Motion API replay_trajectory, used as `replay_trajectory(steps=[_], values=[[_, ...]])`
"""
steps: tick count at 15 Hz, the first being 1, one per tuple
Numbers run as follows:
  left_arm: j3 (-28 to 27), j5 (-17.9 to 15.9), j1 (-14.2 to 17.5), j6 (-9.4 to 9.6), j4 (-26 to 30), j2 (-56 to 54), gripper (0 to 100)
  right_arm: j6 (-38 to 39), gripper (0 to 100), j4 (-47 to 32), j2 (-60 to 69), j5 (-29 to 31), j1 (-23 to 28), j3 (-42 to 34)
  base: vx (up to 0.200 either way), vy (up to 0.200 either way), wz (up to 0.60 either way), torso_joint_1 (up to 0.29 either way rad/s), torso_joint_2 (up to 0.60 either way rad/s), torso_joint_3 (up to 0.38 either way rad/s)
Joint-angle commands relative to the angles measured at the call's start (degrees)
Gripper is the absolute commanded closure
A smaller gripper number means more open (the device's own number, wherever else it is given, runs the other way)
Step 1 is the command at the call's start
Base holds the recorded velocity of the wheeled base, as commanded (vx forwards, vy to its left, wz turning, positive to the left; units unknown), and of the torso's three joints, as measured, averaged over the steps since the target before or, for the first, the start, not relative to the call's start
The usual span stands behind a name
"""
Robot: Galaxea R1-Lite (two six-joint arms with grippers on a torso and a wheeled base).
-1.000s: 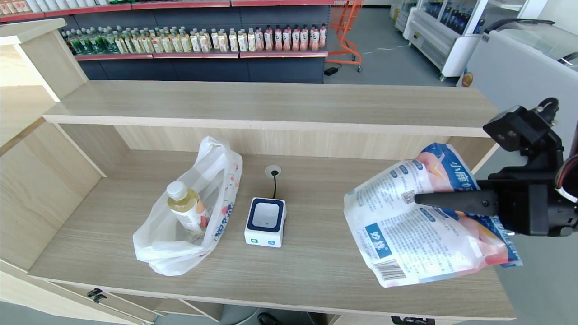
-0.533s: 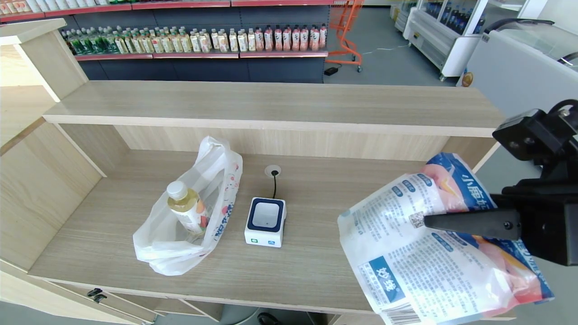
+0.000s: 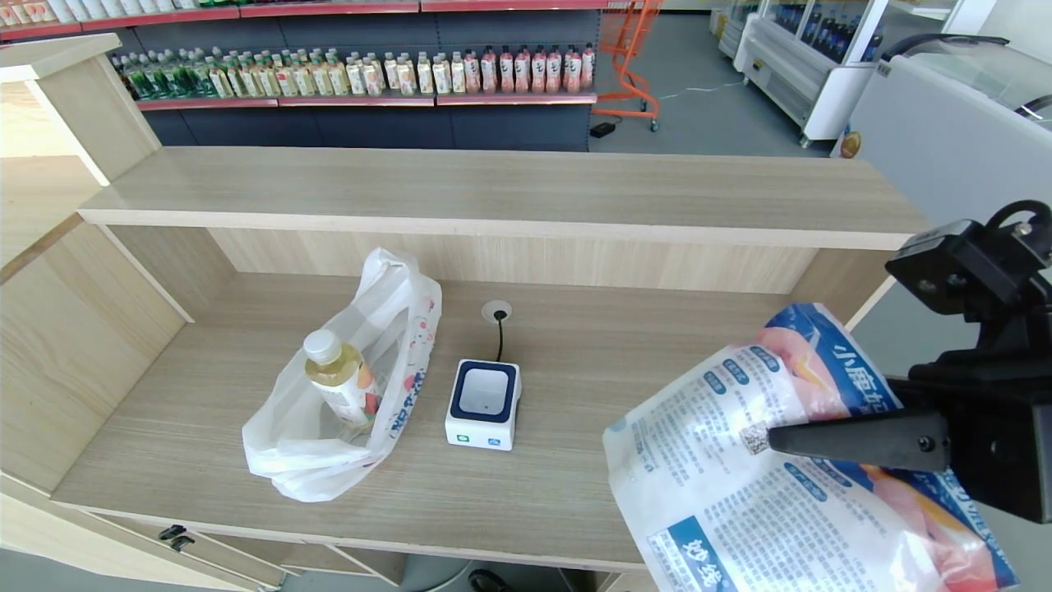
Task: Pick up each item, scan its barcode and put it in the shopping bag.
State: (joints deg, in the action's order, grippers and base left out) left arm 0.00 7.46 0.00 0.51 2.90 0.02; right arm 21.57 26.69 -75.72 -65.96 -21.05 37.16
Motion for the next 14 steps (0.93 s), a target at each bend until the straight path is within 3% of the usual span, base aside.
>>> replay_trajectory(steps=[1, 14], values=[[0.00, 0.01, 0.00, 0.02, 0.00, -0.02, 0, 0.06, 100, 0.03, -0.05, 0.05, -0.13, 0.20, 0.000, 0.000, 0.00, 0.000, 0.00, 0.000], [0.00, 0.01, 0.00, -0.07, 0.00, -0.02, 0, -0.74, 100, 0.47, 0.22, 0.66, 2.07, -0.51, 0.000, 0.000, 0.00, 0.000, 0.00, 0.000]])
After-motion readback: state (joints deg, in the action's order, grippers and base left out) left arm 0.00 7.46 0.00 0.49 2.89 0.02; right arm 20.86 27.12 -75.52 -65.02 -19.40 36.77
